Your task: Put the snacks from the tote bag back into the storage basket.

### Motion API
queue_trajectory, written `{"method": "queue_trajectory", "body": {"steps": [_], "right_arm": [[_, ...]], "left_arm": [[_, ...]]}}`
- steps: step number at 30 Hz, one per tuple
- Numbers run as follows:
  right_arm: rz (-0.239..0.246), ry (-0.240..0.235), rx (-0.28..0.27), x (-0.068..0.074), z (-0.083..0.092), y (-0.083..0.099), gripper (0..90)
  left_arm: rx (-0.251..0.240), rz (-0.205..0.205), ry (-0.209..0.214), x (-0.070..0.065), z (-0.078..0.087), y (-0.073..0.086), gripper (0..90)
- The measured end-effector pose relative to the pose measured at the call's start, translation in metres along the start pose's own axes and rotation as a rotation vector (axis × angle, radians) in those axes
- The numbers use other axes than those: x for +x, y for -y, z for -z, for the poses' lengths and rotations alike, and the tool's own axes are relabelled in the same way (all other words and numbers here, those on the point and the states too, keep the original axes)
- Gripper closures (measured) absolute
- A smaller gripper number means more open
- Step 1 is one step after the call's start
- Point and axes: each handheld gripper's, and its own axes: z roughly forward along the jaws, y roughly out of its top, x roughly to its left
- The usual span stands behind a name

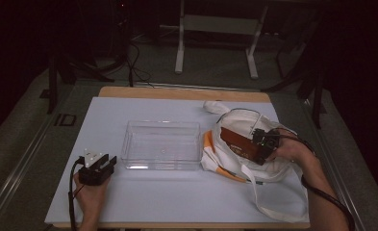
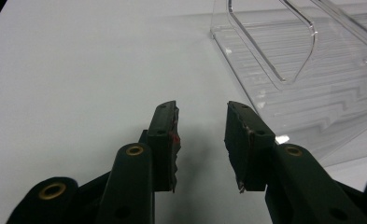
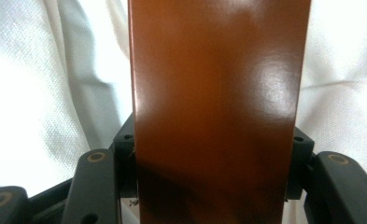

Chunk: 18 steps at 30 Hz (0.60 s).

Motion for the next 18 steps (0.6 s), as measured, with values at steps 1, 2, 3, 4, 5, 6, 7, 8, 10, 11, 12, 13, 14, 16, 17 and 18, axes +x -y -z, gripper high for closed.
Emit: {"method": "queue_trajectory", "body": {"steps": [1, 2, 3, 4, 5, 6, 7, 8, 10, 11, 12, 13, 14, 16, 17, 18], "right_arm": [[0.003, -0.001, 0.000, 0.000, 0.001, 0.000, 42.7], [0.008, -0.004, 0.001, 0.000, 0.001, 0.000, 42.8], [0.009, -0.002, 0.001, 0.001, 0.001, 0.000, 43.0], [0.011, 0.001, 0.001, 0.001, 0.001, 0.000, 43.1], [0.013, 0.003, 0.002, 0.002, 0.002, 0.000, 43.2], [0.016, 0.007, 0.001, 0.002, 0.002, 0.000, 43.3], [0.021, 0.009, 0.003, 0.002, 0.003, 0.000, 43.3], [0.026, 0.015, 0.002, 0.003, 0.004, 0.000, 43.4], [0.031, 0.014, 0.002, 0.003, 0.006, 0.001, 43.4], [0.033, 0.016, 0.001, 0.004, 0.006, 0.001, 43.5], [0.032, 0.013, -0.001, 0.004, 0.007, 0.002, 43.5], [0.036, 0.014, -0.003, 0.003, 0.008, 0.003, 43.5], [0.030, 0.012, -0.004, 0.004, 0.009, 0.004, 43.5], [0.032, 0.015, -0.009, 0.003, 0.012, 0.006, 43.5], [0.029, 0.014, -0.013, 0.003, 0.013, 0.007, 43.5], [0.031, 0.012, -0.019, 0.003, 0.015, 0.008, 43.5]], "left_arm": [[-0.001, 0.001, 0.000, 0.000, 0.000, 0.000, 64.5], [0.000, 0.001, 0.000, 0.000, 0.000, 0.000, 64.5], [0.000, 0.001, -0.001, 0.000, 0.000, 0.000, 64.5], [0.001, 0.001, -0.001, 0.000, 0.000, 0.000, 64.5], [0.000, 0.001, -0.001, 0.000, 0.000, 0.000, 64.5], [-0.001, 0.001, 0.000, 0.000, 0.000, 0.000, 64.5], [-0.001, 0.001, 0.000, 0.000, 0.000, 0.000, 64.5], [-0.001, 0.000, -0.001, 0.000, 0.000, 0.000, 64.5], [-0.001, 0.000, 0.000, 0.000, 0.000, 0.000, 64.5], [-0.001, 0.001, 0.001, 0.000, 0.000, 0.000, 64.5], [-0.001, 0.001, 0.001, 0.000, 0.000, 0.000, 64.5], [-0.001, 0.000, 0.000, 0.000, 0.000, 0.000, 64.5], [-0.001, 0.000, 0.000, 0.000, 0.000, 0.000, 64.5], [-0.001, 0.001, 0.000, 0.000, 0.000, 0.000, 64.5], [0.000, 0.000, -0.001, 0.000, 0.000, 0.000, 64.5], [0.000, -0.001, -0.001, 0.000, 0.000, 0.000, 64.5]]}}
